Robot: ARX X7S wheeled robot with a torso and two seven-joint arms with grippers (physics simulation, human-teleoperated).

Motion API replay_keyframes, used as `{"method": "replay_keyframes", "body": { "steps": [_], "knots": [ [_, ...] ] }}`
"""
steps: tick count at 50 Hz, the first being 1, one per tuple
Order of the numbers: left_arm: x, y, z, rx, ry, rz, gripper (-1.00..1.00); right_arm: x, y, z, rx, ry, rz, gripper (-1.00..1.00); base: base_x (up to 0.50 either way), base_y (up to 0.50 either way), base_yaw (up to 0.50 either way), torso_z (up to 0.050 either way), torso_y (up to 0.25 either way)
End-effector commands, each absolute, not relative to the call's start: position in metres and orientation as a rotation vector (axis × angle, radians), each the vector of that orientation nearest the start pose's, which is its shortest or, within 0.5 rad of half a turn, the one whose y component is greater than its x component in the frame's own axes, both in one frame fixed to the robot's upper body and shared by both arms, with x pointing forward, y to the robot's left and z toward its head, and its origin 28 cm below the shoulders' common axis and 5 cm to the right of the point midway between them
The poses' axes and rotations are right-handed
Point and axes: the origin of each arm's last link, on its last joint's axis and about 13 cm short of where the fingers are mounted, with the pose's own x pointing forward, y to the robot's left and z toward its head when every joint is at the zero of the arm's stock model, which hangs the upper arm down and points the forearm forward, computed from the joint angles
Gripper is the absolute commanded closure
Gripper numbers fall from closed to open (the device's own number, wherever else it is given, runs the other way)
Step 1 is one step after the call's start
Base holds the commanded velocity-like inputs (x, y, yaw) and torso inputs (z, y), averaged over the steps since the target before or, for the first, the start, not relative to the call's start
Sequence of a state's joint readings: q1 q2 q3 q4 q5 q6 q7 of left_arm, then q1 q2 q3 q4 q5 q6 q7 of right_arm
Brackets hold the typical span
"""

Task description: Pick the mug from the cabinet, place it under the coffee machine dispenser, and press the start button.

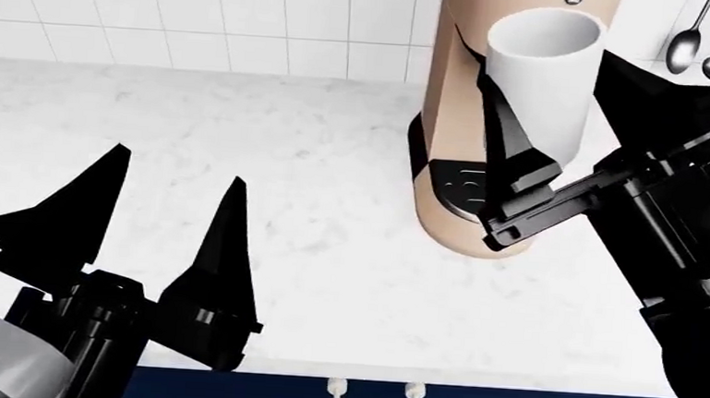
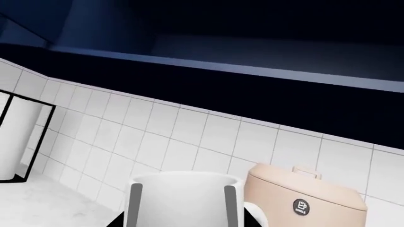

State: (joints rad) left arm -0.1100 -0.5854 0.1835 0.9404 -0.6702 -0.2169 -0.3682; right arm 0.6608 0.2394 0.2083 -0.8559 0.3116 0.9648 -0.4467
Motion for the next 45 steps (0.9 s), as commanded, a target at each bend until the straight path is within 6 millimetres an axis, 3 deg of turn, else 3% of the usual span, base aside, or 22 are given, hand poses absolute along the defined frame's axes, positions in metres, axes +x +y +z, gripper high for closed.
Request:
{"method": "replay_keyframes", "body": {
  "steps": [1,35,45],
  "knots": [
    [0.159,0.213,0.194,-0.144,-0.531,-0.344,-1.0,0.219,-0.149,0.266,-0.189,-0.572,0.453,1.0,0.0,0.0,0.0,0.0,0.0],
    [0.156,0.213,0.197,-0.159,-0.539,-0.356,-1.0,0.232,-0.148,0.247,-0.187,-0.448,0.433,1.0,0.0,0.0,0.0,-0.042,0.0],
    [0.157,0.213,0.198,-0.166,-0.544,-0.346,-1.0,0.238,-0.146,0.24,-0.173,-0.41,0.418,1.0,0.0,0.0,0.0,0.0,0.0]
  ]
}}
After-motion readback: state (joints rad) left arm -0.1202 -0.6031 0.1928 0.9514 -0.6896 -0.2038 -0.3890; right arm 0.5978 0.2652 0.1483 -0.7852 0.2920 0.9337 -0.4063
